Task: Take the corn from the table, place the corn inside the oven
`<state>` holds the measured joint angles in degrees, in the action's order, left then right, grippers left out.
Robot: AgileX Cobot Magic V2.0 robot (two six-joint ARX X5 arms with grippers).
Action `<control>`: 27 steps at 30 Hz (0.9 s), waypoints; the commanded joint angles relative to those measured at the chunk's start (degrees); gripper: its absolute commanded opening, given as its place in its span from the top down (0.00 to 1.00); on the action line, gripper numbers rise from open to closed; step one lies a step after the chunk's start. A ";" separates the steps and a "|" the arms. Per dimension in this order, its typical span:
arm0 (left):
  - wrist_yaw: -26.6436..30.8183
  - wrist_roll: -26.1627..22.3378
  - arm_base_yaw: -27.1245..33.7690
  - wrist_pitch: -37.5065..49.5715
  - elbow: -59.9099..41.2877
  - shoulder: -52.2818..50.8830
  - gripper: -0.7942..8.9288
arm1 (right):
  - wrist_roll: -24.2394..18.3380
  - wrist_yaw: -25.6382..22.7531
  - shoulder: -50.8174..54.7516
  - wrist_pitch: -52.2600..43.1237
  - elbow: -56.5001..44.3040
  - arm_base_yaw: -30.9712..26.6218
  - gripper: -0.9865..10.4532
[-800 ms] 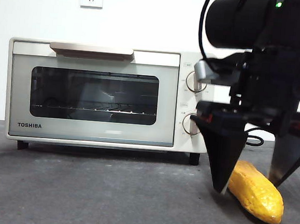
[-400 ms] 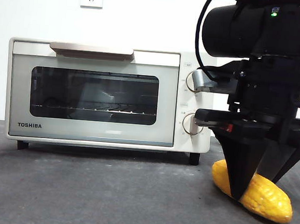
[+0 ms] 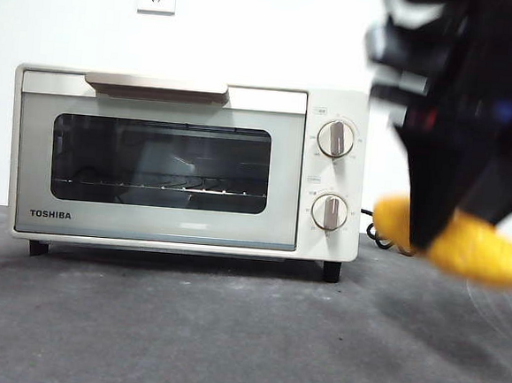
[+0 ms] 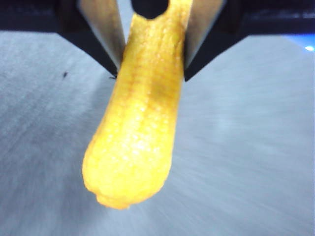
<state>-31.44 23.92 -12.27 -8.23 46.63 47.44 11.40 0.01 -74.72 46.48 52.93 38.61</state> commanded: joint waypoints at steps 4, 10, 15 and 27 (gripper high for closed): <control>2.19 -3.06 -2.21 0.70 0.13 3.91 0.92 | 1.64 5.75 12.79 -0.13 0.42 0.07 0.92; 6.25 -3.45 -5.07 3.98 0.44 7.78 0.92 | 2.58 8.11 21.86 0.04 2.69 0.07 0.92; 10.99 -4.61 -7.17 5.07 1.64 11.04 0.92 | 2.60 10.67 23.76 0.61 6.75 0.07 0.92; 19.98 -12.90 -9.46 -1.20 9.42 20.81 0.92 | 2.19 11.13 23.74 1.51 12.20 0.07 0.92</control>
<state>-12.10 13.96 -21.50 -8.67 55.64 67.22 13.61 10.96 -50.87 48.16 64.93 38.61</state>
